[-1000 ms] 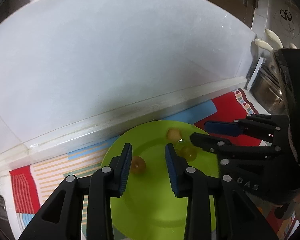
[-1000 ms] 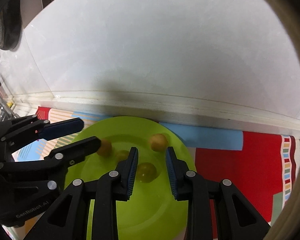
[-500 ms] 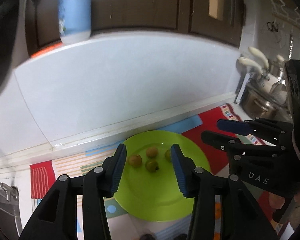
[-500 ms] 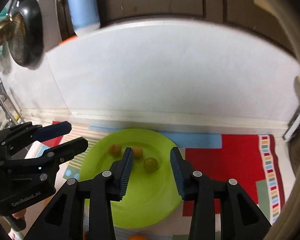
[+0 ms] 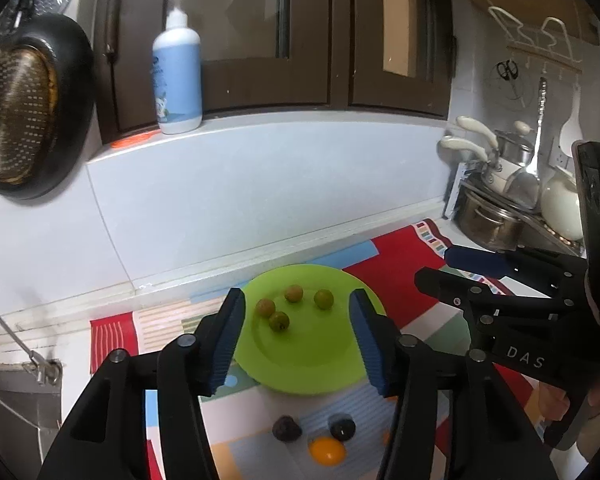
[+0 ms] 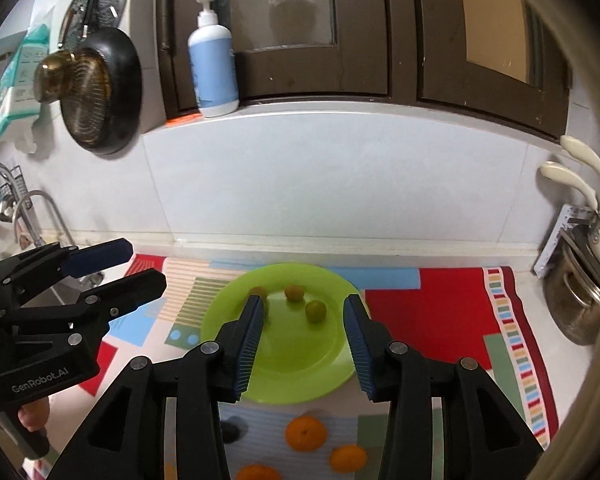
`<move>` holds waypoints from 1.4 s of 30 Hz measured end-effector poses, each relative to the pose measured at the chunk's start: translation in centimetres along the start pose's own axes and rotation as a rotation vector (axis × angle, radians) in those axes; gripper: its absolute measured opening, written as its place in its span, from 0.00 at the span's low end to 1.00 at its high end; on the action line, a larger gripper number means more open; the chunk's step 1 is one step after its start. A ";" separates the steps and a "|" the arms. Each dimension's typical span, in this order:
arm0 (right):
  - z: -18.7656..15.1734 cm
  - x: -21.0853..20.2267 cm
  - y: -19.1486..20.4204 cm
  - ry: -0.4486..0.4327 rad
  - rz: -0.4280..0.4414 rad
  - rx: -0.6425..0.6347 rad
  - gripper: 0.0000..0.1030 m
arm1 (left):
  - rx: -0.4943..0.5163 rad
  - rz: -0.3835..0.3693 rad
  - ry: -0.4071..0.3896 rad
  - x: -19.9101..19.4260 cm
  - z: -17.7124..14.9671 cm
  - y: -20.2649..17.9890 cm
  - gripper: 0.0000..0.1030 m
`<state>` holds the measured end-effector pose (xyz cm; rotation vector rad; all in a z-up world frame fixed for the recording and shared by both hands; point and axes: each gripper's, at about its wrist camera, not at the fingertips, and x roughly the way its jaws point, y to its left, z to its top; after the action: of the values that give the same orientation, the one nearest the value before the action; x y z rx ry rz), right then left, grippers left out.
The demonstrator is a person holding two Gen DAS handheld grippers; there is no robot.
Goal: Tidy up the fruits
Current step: 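Withdraw both open grippers from the plate toward the remaining fruits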
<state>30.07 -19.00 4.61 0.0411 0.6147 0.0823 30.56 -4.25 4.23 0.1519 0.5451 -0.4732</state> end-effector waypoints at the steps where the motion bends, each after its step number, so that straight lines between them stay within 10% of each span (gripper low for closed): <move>1: -0.3 -0.5 0.2 -0.004 -0.001 0.001 0.41 | 0.002 0.002 -0.004 -0.6 -0.3 -0.1 0.54; 42: -12.9 -4.9 6.0 0.053 -0.139 -0.028 0.50 | 0.292 -0.033 -0.063 -6.2 -10.0 -0.6 0.70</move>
<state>18.25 -13.25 -2.69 -0.0313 0.6672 -0.0425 21.00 0.26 -0.94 0.4062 0.4150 -0.5866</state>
